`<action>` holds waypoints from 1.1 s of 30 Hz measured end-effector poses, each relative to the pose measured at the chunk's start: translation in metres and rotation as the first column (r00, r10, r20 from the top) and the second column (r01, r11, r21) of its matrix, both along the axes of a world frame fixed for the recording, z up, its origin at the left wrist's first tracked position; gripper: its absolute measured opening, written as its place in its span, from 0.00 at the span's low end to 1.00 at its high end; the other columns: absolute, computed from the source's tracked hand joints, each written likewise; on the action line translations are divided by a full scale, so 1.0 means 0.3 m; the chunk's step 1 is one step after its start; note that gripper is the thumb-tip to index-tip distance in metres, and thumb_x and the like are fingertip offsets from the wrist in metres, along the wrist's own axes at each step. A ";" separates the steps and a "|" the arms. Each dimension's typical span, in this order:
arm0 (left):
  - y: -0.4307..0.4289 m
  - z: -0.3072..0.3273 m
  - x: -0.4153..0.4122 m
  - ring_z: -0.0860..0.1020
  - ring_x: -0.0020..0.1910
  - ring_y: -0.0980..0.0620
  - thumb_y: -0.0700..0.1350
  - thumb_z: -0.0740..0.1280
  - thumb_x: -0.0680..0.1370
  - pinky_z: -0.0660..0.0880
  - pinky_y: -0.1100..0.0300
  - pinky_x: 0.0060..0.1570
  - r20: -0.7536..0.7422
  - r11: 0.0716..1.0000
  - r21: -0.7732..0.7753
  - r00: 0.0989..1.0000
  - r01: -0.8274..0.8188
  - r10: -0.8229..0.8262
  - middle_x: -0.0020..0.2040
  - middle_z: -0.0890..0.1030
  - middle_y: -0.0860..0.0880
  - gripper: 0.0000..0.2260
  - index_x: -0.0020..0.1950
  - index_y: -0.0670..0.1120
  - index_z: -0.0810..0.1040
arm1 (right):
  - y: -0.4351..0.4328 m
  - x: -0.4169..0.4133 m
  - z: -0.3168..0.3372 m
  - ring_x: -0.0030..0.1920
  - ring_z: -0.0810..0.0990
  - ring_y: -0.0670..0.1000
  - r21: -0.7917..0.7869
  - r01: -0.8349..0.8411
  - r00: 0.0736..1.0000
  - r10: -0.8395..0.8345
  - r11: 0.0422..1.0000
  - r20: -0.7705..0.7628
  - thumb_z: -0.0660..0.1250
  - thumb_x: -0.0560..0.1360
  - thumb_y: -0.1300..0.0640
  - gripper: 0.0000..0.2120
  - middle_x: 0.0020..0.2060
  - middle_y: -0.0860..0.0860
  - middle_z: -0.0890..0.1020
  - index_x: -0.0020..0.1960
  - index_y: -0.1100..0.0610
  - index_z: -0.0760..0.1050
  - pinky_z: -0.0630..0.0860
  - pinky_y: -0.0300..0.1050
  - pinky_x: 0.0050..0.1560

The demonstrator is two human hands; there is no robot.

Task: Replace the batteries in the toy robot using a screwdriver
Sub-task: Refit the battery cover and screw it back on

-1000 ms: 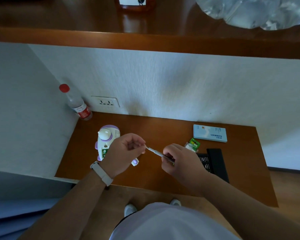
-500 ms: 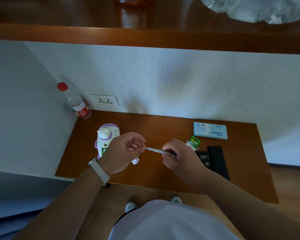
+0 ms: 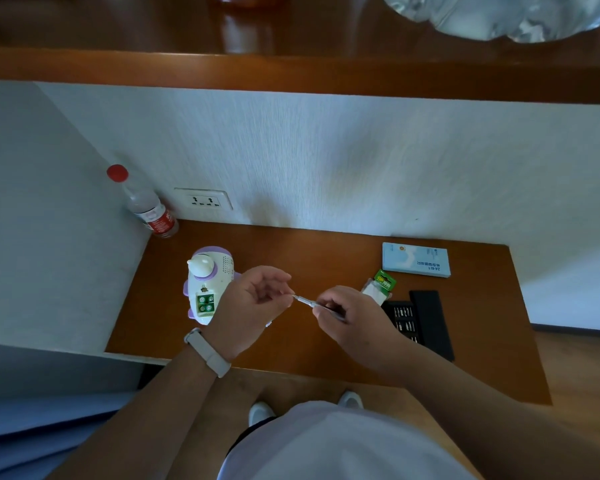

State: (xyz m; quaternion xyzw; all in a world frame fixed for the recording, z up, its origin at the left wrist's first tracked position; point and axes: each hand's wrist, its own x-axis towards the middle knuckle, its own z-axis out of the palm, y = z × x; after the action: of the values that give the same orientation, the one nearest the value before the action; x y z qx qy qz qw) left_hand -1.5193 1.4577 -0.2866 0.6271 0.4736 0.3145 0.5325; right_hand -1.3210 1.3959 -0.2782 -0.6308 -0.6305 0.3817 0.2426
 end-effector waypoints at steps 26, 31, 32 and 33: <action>-0.117 -0.226 -0.021 0.78 0.45 0.57 0.47 0.69 0.80 0.71 0.70 0.39 -0.452 0.954 -0.117 0.870 -0.275 0.195 0.44 0.80 0.56 0.06 0.55 0.52 0.75 | -0.010 0.030 -0.322 0.39 0.71 0.44 0.091 -0.082 0.983 0.065 0.992 0.174 0.66 0.78 0.50 0.09 0.40 0.41 0.71 0.52 0.53 0.80 0.67 0.39 0.41; -0.132 -0.333 -0.033 0.78 0.46 0.57 0.49 0.66 0.80 0.72 0.64 0.42 -0.618 0.959 -0.095 0.772 -0.265 0.152 0.45 0.79 0.56 0.05 0.55 0.52 0.74 | -0.031 0.045 -0.425 0.43 0.75 0.47 0.039 -0.150 0.919 0.125 0.988 0.375 0.63 0.79 0.49 0.10 0.43 0.47 0.77 0.53 0.54 0.79 0.75 0.43 0.41; -0.135 -0.353 -0.030 0.78 0.47 0.55 0.50 0.66 0.80 0.74 0.61 0.43 -0.646 0.957 -0.096 0.748 -0.274 0.149 0.45 0.79 0.55 0.06 0.56 0.52 0.74 | -0.033 0.048 -0.442 0.43 0.76 0.48 0.026 -0.161 0.904 0.137 0.987 0.404 0.62 0.79 0.49 0.10 0.43 0.47 0.77 0.53 0.54 0.78 0.76 0.44 0.41; -0.136 -0.371 -0.026 0.78 0.46 0.54 0.51 0.66 0.80 0.76 0.59 0.44 -0.675 0.951 -0.104 0.723 -0.291 0.147 0.46 0.79 0.55 0.08 0.58 0.51 0.74 | -0.034 0.051 -0.456 0.42 0.76 0.48 0.018 -0.171 0.892 0.147 0.985 0.428 0.62 0.80 0.49 0.11 0.43 0.47 0.77 0.52 0.54 0.78 0.76 0.44 0.40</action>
State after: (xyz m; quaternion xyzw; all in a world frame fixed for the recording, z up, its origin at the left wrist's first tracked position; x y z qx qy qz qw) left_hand -1.5270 1.4169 -0.3980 0.5789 0.7312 0.0841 0.3509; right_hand -1.3057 1.3857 -0.4150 -0.6381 -0.7280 0.2361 0.0844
